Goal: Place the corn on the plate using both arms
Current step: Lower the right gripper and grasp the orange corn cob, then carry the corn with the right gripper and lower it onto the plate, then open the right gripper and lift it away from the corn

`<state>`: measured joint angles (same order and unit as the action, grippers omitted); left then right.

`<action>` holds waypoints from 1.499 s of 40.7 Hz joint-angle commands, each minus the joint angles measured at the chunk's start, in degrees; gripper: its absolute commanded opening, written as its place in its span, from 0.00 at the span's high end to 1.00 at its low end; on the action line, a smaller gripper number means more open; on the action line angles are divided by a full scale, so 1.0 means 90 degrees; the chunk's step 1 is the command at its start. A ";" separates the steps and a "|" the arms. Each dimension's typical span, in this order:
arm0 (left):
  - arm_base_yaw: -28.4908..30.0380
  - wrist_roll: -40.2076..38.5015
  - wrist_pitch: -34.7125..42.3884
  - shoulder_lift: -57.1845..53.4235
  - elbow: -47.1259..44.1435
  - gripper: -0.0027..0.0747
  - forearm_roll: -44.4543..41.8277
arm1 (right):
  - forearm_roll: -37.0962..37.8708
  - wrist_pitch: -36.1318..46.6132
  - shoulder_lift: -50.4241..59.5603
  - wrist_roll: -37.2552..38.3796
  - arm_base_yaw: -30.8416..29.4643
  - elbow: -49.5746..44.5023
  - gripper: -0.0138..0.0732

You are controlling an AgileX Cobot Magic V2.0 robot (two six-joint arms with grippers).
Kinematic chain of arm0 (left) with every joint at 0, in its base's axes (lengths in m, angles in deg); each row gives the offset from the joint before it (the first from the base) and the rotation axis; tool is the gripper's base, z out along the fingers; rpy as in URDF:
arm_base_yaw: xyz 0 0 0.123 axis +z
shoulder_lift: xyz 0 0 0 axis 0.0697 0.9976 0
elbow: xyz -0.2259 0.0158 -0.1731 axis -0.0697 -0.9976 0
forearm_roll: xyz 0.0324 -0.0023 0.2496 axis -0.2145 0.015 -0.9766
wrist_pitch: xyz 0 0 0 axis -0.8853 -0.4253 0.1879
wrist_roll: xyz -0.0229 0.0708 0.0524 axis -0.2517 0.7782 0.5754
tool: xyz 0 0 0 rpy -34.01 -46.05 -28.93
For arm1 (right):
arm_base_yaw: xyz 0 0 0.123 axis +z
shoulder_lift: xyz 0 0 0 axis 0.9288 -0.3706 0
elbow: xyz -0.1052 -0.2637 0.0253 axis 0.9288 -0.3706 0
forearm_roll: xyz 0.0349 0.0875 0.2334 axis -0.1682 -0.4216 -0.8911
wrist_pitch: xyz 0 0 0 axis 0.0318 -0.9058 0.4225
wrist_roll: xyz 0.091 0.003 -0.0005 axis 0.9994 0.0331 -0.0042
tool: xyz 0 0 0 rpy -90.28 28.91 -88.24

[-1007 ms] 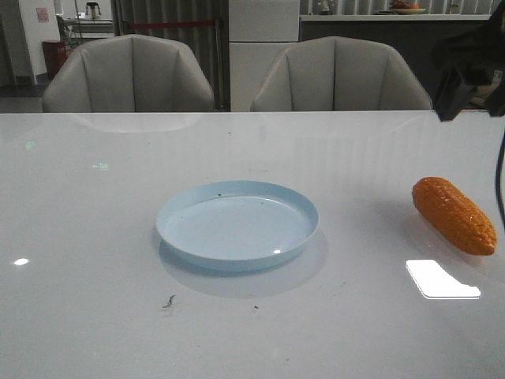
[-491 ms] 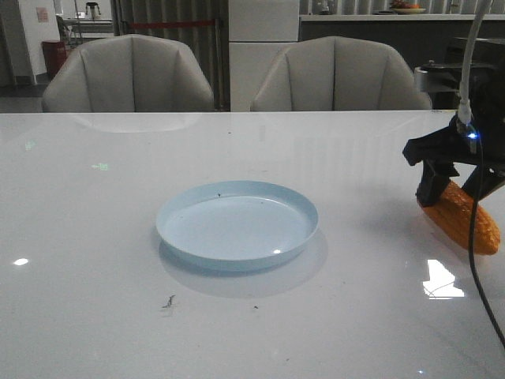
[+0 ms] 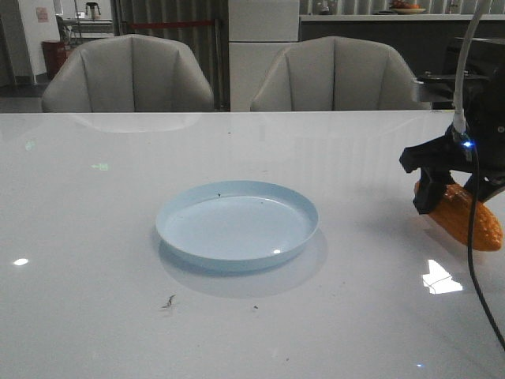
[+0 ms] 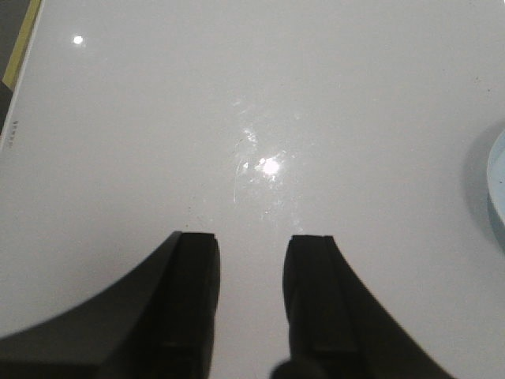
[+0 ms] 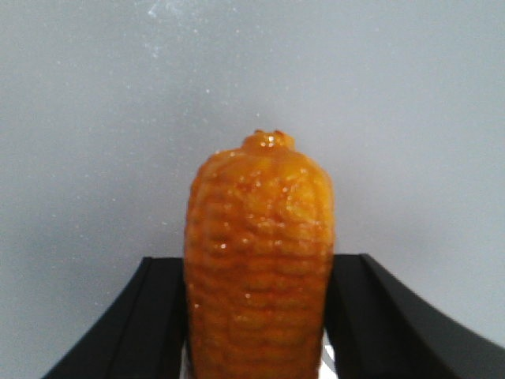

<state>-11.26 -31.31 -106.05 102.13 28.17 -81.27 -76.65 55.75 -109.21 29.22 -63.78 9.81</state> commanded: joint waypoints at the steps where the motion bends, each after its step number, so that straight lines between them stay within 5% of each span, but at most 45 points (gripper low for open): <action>1: 0.0003 -0.0058 0.0388 -0.0109 0.0180 0.60 -0.0066 | -0.0014 0.0030 0.0458 -0.0104 0.0106 0.0552 0.53; 14: 0.0003 -0.0058 0.0388 -0.0109 0.0180 0.60 -0.0066 | -0.0020 -0.0458 0.0447 -0.0104 0.1530 0.2078 0.53; 26: 0.0003 -0.0058 0.0388 -0.0109 0.0180 0.60 -0.0066 | -0.0015 -0.0166 0.0139 -0.0104 0.2909 0.2272 0.53; 43: 0.0003 -0.0058 0.0379 -0.0109 0.0180 0.60 -0.0066 | -0.0021 -0.0109 -0.0826 -0.0104 0.3202 0.2272 0.52; 55: 0.0003 -0.0058 0.0379 -0.0109 0.0180 0.60 -0.0066 | -0.0092 0.0356 -0.0846 -0.0098 0.3202 0.2278 0.16; 61: 0.0003 -0.0058 0.0379 -0.0109 0.0180 0.60 -0.0066 | -0.0111 0.0215 -0.0703 -0.0098 0.3169 0.2432 0.16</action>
<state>-11.26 -31.31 -106.05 102.13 28.17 -81.25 -77.52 55.76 -120.33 28.81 -34.86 28.89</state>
